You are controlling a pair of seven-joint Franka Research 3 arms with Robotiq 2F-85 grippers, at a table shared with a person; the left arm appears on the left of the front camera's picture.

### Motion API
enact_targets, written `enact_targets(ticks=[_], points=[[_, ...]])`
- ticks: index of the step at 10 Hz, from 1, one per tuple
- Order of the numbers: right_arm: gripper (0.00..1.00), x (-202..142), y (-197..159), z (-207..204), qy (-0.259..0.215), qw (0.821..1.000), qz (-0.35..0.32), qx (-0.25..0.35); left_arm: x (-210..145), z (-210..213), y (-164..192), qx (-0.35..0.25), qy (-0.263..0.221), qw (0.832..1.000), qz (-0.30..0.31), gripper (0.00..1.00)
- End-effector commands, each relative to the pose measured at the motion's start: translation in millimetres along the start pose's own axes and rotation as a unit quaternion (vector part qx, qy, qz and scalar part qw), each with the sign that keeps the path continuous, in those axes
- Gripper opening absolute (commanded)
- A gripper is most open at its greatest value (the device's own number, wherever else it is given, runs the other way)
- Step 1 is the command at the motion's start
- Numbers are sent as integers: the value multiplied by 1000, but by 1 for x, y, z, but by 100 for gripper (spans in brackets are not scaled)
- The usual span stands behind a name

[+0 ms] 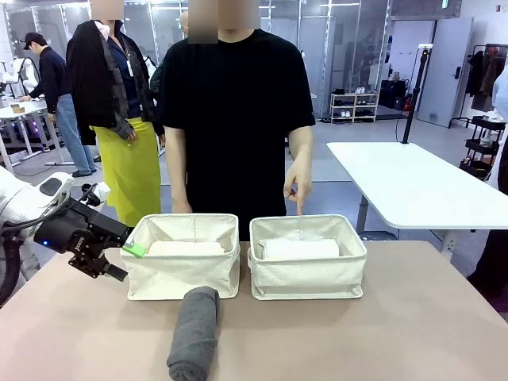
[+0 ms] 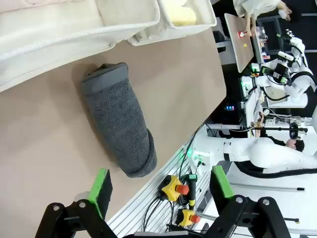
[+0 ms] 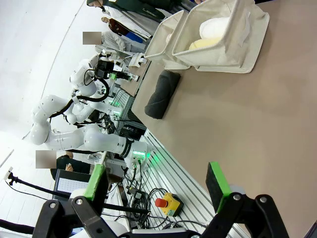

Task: Divide the towels into two baskets.
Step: Pick up one hotel-folded towel from the bottom of the table and place it in the Fabric basket indicated by the person.

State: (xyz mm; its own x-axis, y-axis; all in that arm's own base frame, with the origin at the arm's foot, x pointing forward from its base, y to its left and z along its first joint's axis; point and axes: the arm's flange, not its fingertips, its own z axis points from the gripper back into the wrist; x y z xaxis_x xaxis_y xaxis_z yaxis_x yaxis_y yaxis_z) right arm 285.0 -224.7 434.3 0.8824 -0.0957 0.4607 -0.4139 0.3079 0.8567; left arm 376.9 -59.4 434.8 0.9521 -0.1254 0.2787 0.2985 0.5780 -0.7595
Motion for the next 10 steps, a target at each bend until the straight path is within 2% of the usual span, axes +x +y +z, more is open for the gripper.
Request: enact_targets(ticks=[1,2,3,5,6,7,8,9,10], points=[[100,-1,3,-1,-9,1000,8,6,17,-35,-16,54,78,993,66,100],[100,-1,3,-1,-9,1000,8,6,21,-55,-26,82,112,986,97,100],[100,-1,3,-1,-9,1000,8,6,22,-72,-37,98,121,980,127,100],[100,-1,3,-1,-9,1000,8,6,16,-97,-45,155,110,966,173,100],[100,-1,3,-1,-9,1000,8,6,12,-110,-51,211,99,954,191,100],[100,-1,3,-1,-9,1000,8,6,11,-123,-54,236,96,944,209,100],[100,-1,3,-1,-9,1000,8,6,10,-136,-59,246,92,942,210,100],[100,-1,3,-1,-9,1000,8,6,11,-150,-61,289,74,932,209,100],[100,-1,3,-1,-9,1000,8,6,11,-166,-60,306,85,928,193,100]])
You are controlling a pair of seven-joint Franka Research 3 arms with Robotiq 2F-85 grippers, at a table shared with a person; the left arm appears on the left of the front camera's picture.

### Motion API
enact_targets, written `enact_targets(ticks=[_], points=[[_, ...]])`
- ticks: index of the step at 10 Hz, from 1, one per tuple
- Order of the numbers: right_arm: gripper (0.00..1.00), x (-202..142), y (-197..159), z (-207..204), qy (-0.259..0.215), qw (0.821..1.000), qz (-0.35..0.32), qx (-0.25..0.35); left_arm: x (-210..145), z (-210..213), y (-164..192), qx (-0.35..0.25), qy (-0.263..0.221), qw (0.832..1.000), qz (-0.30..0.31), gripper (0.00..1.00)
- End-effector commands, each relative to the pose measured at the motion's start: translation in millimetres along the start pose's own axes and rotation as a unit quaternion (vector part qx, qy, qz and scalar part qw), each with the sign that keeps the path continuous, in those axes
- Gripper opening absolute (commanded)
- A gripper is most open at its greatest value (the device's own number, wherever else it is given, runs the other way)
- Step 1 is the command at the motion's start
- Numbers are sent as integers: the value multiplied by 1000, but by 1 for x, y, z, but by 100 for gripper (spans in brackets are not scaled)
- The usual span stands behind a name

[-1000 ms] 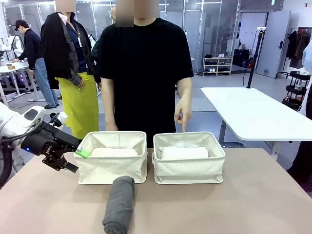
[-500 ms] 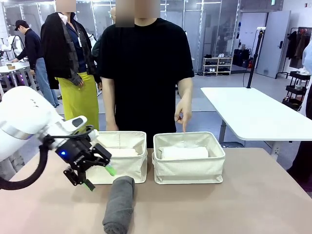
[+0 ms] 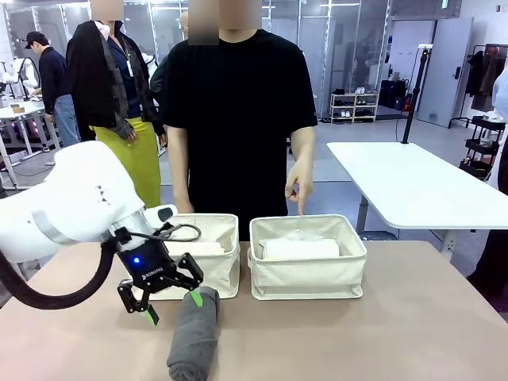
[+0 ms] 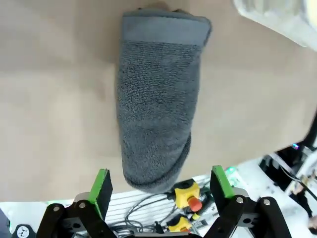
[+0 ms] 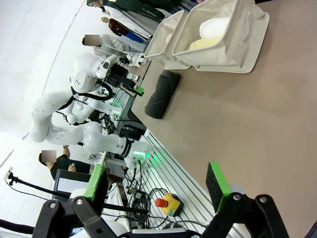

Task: Divide the towels into two baskets.
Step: Pick up one hotel-folded towel from the bottom of the table and place it in the Fabric basket indicated by the person.

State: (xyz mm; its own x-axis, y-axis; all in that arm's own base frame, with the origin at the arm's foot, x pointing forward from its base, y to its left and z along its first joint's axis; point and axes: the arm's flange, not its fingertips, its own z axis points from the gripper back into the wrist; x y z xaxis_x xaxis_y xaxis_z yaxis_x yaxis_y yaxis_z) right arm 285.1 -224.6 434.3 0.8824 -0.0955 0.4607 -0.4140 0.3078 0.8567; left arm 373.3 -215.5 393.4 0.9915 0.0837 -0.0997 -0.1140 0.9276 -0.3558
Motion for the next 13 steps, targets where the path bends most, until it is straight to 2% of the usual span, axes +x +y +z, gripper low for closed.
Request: enact_targets(ticks=[1,2,5,10,13], points=[[100,-1,3,-1,-9,1000,8,6,9,-21,-16,45,-6,999,-18,100],[100,-1,3,-1,-9,1000,8,6,12,-29,-19,59,-10,998,-34,100],[100,-1,3,-1,-9,1000,8,6,20,-53,-24,84,-40,995,-23,100],[100,-1,3,-1,-9,1000,8,6,18,-78,-26,75,-31,996,-43,100],[100,-1,3,-1,-9,1000,8,6,16,-82,-26,83,-32,995,-47,70]])
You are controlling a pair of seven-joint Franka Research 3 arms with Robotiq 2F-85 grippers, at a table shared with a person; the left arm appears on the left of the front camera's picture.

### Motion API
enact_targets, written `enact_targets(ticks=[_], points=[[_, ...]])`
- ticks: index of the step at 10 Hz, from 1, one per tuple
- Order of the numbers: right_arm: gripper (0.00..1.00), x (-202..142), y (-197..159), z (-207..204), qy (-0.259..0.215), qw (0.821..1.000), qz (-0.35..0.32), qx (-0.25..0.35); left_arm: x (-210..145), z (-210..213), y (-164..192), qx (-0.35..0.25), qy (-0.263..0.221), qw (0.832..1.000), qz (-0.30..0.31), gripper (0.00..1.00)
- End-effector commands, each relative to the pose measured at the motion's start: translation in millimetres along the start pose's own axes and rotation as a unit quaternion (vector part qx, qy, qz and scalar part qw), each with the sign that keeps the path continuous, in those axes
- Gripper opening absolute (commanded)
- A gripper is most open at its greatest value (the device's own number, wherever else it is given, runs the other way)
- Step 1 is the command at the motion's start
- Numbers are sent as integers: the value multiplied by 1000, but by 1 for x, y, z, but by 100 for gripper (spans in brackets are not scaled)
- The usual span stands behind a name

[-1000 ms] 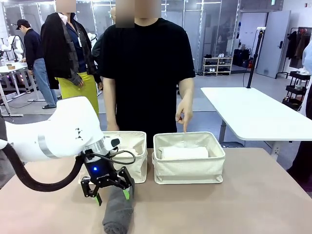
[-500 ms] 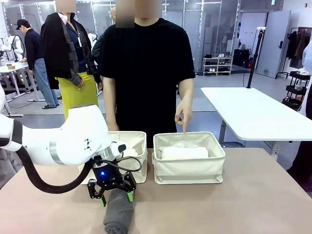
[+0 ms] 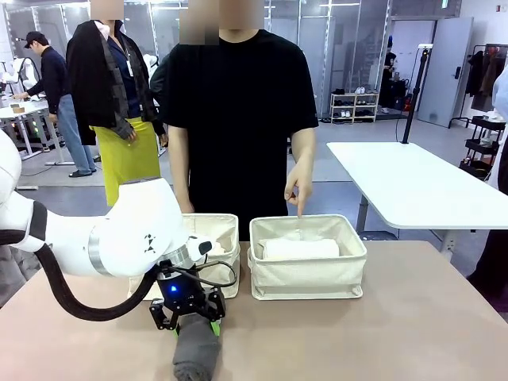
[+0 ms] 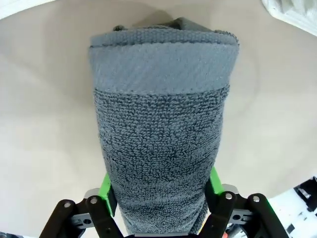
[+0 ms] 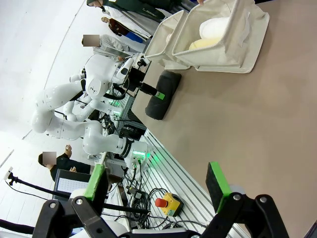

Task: Divide the towels into two baskets.
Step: Pick up one hotel-folded towel from the bottom of the table and place it in the Fabric basket indicated by the person.

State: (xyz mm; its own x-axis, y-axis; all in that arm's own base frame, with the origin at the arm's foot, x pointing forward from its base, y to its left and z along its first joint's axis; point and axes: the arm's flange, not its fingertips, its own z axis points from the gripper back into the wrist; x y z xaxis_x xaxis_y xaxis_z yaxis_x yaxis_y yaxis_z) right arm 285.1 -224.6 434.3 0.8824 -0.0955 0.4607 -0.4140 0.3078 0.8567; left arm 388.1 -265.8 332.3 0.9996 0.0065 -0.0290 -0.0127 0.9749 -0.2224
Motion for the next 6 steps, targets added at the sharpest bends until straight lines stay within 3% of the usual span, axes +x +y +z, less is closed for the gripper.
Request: enact_targets(ticks=[1,2,3,4,5,6], points=[[100,-1,3,-1,-9,1000,8,6,0,-8,-2,10,-8,1000,-3,75],[100,-1,3,-1,-9,1000,8,6,0,-7,-3,12,-7,1000,-6,50],[100,-1,3,-1,-9,1000,8,6,0,-7,-4,14,-8,1000,-6,55],[100,-1,3,-1,-9,1000,8,6,0,-4,-5,18,-14,1000,-6,30],[100,-1,3,-1,-9,1000,8,6,-1,2,-8,21,-14,1000,-5,47],[100,-1,3,-1,-9,1000,8,6,-2,7,-11,30,-19,999,-20,47]])
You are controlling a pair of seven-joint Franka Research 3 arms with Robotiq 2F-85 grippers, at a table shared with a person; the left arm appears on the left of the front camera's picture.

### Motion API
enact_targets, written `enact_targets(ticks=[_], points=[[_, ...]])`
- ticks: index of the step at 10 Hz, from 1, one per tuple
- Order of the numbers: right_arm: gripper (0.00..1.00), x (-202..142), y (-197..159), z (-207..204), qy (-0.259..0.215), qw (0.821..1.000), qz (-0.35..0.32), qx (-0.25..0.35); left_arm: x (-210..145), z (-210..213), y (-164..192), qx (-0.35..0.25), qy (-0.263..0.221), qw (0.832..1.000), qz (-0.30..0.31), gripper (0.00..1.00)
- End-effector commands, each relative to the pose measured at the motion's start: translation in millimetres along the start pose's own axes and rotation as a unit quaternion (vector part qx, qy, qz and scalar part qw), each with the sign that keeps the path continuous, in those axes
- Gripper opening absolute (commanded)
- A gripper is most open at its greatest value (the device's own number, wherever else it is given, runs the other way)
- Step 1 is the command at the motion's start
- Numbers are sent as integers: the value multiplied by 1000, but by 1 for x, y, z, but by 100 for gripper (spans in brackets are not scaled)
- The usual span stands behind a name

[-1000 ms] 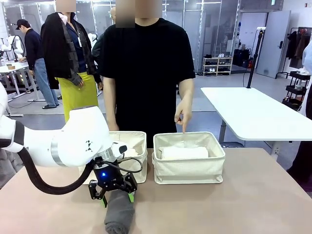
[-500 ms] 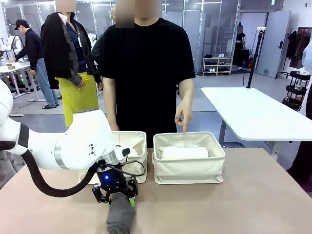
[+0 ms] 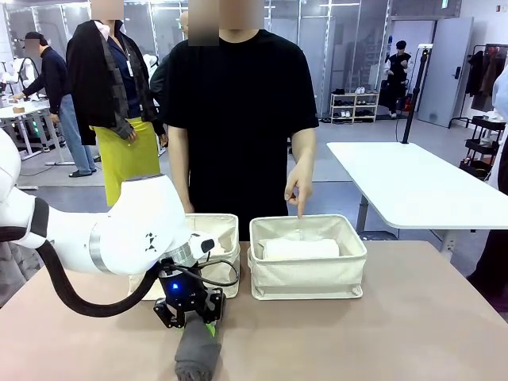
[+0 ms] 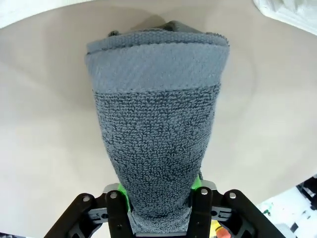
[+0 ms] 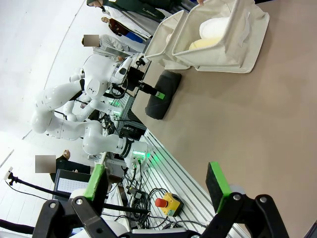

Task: Divide the towels into two baskets.
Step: Pick up one hotel-folded towel from the bottom of the table and place it in the Fabric basket indicated by the person.

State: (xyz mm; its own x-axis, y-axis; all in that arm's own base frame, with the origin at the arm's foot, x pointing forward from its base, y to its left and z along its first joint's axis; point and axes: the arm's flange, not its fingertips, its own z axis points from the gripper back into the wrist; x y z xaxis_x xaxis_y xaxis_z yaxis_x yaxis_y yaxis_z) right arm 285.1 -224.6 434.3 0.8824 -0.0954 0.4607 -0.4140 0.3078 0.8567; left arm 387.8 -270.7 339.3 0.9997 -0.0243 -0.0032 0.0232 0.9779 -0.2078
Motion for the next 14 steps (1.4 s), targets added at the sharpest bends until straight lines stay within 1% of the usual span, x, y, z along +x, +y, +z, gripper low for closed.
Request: enact_targets(ticks=[1,3,5,6,7,8,9,10,11,12,14], points=[[100,-1,3,-1,-9,1000,8,6,-4,13,-10,31,-10,999,-17,47],[100,-1,3,-1,-9,1000,8,6,-9,38,-22,40,-28,997,-52,47],[100,-1,3,-1,-9,1000,8,6,-20,67,-35,63,-64,991,-102,47],[100,-1,3,-1,-9,1000,8,6,-22,76,-38,62,-63,986,-143,47],[100,-1,3,-1,-9,1000,8,6,-21,86,-41,60,-65,977,-196,47],[100,-1,3,-1,-9,1000,8,6,-18,96,-46,62,-58,962,-259,47],[100,-1,3,-1,-9,1000,8,6,-16,104,-55,43,-49,946,-316,47],[100,-1,3,-1,-9,1000,8,6,-17,107,-63,44,-51,942,-330,47],[100,-1,3,-1,-9,1000,8,6,-20,107,-65,30,-50,946,-318,47],[100,-1,3,-1,-9,1000,8,6,-20,100,-62,55,-64,950,-301,47],[100,-1,3,-1,-9,1000,8,6,-20,100,-62,55,-64,950,-301,47]])
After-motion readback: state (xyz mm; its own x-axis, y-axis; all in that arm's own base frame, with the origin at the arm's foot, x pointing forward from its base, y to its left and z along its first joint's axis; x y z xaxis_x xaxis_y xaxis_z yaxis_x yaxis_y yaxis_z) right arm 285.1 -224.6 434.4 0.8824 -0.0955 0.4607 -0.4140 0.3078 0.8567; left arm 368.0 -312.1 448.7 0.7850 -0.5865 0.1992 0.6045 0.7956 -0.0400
